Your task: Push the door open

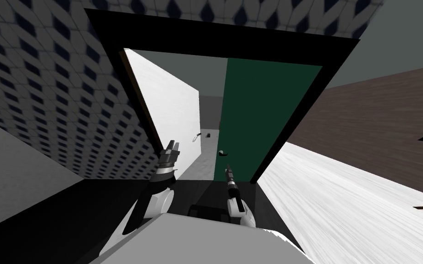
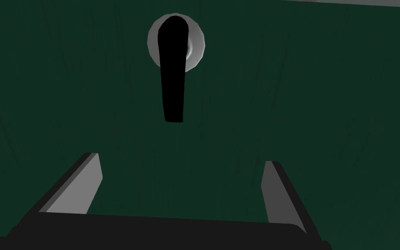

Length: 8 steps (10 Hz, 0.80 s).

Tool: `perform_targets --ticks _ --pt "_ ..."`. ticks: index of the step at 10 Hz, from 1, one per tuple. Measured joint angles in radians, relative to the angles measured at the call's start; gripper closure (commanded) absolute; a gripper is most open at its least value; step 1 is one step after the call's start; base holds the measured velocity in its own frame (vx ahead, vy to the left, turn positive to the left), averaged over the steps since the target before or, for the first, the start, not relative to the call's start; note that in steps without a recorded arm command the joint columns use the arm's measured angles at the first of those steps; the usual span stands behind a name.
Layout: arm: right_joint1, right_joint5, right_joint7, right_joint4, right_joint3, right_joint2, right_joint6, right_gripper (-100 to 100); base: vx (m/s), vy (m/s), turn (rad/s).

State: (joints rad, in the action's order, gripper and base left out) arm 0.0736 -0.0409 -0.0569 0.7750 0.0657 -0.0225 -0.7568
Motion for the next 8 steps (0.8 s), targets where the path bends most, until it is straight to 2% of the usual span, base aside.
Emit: perform_targets --ticks 1,3,4,5,6,7,8 --pt "0.007 0.001 -0.003 -0.014 0.001 -0.006 0.001 -100 0.088 -0.057 0.010" --pt "0.026 0.001 -0.006 -0.060 0.000 -0.015 -0.012 -100 0.073 -0.028 0.008" --pt "0.027 0.001 -0.006 -0.062 0.000 -0.016 -0.014 -100 0.114 -0.010 0.026" --pt "0.019 0.001 -0.004 -0.049 0.001 0.005 -0.009 -100 0.177 0.028 0.025" --pt "0.022 0.000 -0.003 -0.056 -0.001 0.022 -0.011 -100 0.200 0.042 0.015" --pt "0.034 -0.002 -0.005 -0.077 -0.006 0.033 -0.020 -100 0.174 0.018 0.020" --pt "0.032 -0.003 -0.005 -0.075 -0.007 0.040 -0.020 -100 0.210 0.009 0.023"
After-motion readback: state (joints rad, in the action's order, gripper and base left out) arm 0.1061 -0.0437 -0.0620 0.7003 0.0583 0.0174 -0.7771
